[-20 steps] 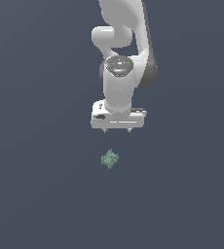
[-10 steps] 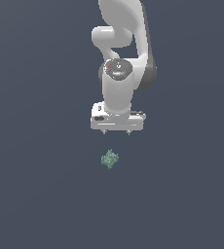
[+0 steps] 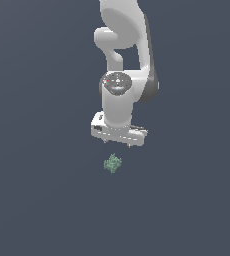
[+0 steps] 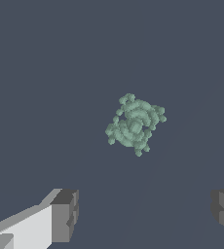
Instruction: Pick up the object and move it to a goal position.
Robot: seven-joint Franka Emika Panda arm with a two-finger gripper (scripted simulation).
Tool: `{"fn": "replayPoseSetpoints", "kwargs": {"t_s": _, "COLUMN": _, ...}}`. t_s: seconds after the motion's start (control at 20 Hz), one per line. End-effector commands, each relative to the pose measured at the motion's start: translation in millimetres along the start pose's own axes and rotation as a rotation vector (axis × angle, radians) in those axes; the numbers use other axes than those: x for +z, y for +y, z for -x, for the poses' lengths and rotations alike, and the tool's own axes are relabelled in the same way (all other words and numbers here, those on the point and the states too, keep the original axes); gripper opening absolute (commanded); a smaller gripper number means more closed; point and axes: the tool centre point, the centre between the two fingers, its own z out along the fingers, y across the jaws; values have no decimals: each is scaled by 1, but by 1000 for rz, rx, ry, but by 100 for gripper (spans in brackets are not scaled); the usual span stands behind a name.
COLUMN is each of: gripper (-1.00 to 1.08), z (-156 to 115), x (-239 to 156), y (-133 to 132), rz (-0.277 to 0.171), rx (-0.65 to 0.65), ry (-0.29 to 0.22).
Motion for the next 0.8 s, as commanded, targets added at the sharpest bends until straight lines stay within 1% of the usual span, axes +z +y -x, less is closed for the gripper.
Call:
{"fn": "replayPoseSetpoints", "kwargs": {"t_s": 0.0, "gripper": 100, "z": -8, "x": 8, "y": 1, "rz": 0, "rx": 72, "ry": 3}}
{"fn": "replayPoseSetpoints", "kwargs": {"t_s": 0.4, "gripper": 100, "z": -32, "x": 32, "y": 6, "rz": 1, "rx": 286, "ry": 16}}
{"fn": "replayPoseSetpoints", "kwargs": {"t_s": 0.75, "gripper": 100, "z": -44, "x": 45, "y": 9, "rz": 2, "rx": 396, "ry": 24}}
